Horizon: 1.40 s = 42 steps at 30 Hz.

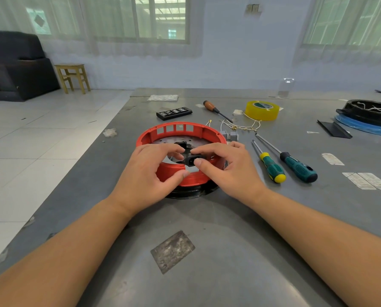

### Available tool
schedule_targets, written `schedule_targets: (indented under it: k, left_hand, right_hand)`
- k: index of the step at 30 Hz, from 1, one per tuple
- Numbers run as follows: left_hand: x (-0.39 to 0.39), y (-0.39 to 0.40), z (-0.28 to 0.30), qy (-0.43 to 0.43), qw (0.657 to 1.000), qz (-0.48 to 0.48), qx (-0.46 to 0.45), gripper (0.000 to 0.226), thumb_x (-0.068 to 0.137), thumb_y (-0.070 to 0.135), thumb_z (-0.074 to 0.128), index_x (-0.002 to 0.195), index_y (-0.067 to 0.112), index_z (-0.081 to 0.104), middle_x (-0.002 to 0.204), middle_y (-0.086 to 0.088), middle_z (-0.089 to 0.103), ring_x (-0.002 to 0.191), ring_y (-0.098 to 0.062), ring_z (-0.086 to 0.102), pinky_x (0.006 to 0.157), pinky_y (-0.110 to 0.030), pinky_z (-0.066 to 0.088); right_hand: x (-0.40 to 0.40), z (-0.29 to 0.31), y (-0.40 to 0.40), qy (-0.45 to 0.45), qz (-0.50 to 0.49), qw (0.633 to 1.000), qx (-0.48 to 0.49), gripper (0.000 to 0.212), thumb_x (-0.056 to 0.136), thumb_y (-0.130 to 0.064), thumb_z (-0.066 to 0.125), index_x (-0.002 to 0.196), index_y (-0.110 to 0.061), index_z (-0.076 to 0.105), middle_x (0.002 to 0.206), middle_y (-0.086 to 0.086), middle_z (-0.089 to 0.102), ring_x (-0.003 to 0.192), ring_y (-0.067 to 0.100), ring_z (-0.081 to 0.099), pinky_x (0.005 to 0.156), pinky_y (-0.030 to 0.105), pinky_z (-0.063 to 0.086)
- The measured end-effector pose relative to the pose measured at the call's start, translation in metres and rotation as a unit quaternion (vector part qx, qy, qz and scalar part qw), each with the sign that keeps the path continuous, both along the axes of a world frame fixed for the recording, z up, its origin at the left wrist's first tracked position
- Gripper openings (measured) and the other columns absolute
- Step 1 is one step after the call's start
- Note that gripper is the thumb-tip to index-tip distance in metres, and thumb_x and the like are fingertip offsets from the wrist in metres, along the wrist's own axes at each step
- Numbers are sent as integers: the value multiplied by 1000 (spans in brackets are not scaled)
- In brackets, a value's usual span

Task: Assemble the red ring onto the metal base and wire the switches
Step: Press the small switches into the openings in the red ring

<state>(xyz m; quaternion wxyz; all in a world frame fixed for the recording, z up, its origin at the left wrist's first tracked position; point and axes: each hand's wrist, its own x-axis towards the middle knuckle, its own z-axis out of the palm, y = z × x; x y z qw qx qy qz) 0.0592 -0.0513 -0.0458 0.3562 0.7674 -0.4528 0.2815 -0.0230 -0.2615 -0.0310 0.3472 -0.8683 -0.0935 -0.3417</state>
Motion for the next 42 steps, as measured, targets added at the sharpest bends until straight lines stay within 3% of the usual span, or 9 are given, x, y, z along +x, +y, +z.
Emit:
schedule_targets:
  k: [10, 15, 17, 20, 25, 31, 35, 38, 42]
  left_hand:
    - [-4, 0, 3, -21, 1000, -19, 9, 32, 90, 30, 76, 120, 23, 73, 114, 16, 72, 112, -2, 64, 102, -27, 46]
    - [-6, -2, 3, -32, 999, -23, 2, 33, 89, 30, 78, 120, 22, 75, 114, 20, 69, 110, 3, 62, 103, -24, 44]
    - [-5, -2, 2, -35, 999, -23, 0, 31, 89, 31, 77, 118, 22, 75, 112, 21, 67, 108, 8, 58, 103, -20, 41]
    - [-6, -3, 2, -37, 999, -24, -3, 28, 88, 31, 76, 114, 20, 77, 109, 22, 67, 104, 4, 60, 103, -16, 39]
    - [-5, -4, 0, -32, 999, -29, -10, 28, 89, 36, 72, 109, 18, 77, 109, 21, 67, 103, -2, 64, 102, -23, 43]
    - [-3, -6, -1, -36, 999, -30, -10, 31, 89, 40, 70, 109, 17, 76, 108, 22, 66, 103, 5, 59, 99, -27, 44]
    - [-7, -7, -4, -56, 998, -17, 18, 49, 83, 53, 71, 115, 15, 70, 111, 21, 60, 103, 11, 43, 98, -28, 40]
    - [-8, -9, -8, -72, 996, 1, 50, 62, 80, 60, 71, 120, 13, 66, 113, 13, 67, 105, 0, 53, 99, -39, 43]
    - [-2, -14, -9, -135, 987, 25, 85, 64, 82, 62, 70, 120, 11, 62, 109, 2, 72, 98, -12, 60, 87, -46, 51]
  right_hand:
    - [-2, -2, 0, -2, 6, 999, -35, 22, 92, -40, 72, 112, -49, 68, 106, -28, 72, 106, 4, 62, 101, 47, 35]
    - [-1, -5, -2, -5, 2, 999, -43, 23, 91, -43, 71, 114, -45, 70, 108, -28, 71, 107, 3, 60, 100, 46, 36]
    - [0, -7, -3, -8, 1, 998, -64, 25, 92, -42, 71, 117, -42, 70, 106, -30, 68, 106, -4, 57, 99, 44, 37]
    - [1, -9, -5, -27, -5, 997, -79, 27, 90, -36, 74, 117, -32, 71, 99, -29, 65, 102, -18, 52, 98, 42, 38]
    - [-2, -10, -8, -54, -10, 991, -126, 31, 91, -41, 68, 118, -27, 69, 102, -27, 63, 105, -26, 43, 97, 31, 39]
    - [-11, -11, -22, -9, 24, 974, -226, 59, 89, -54, 69, 139, -24, 55, 128, -9, 67, 118, 2, 55, 114, 29, 31]
    - [-8, -15, -24, -22, 20, 968, -248, 68, 89, -57, 68, 144, -21, 50, 132, -7, 66, 122, 8, 58, 113, 35, 35]
    - [-7, -15, -26, -31, 14, 963, -267, 65, 89, -56, 66, 142, -22, 51, 130, -6, 67, 120, 9, 58, 111, 34, 34]
    - [-5, -18, -29, -42, 5, 963, -268, 62, 88, -52, 68, 140, -20, 55, 126, -5, 69, 117, 8, 58, 110, 33, 33]
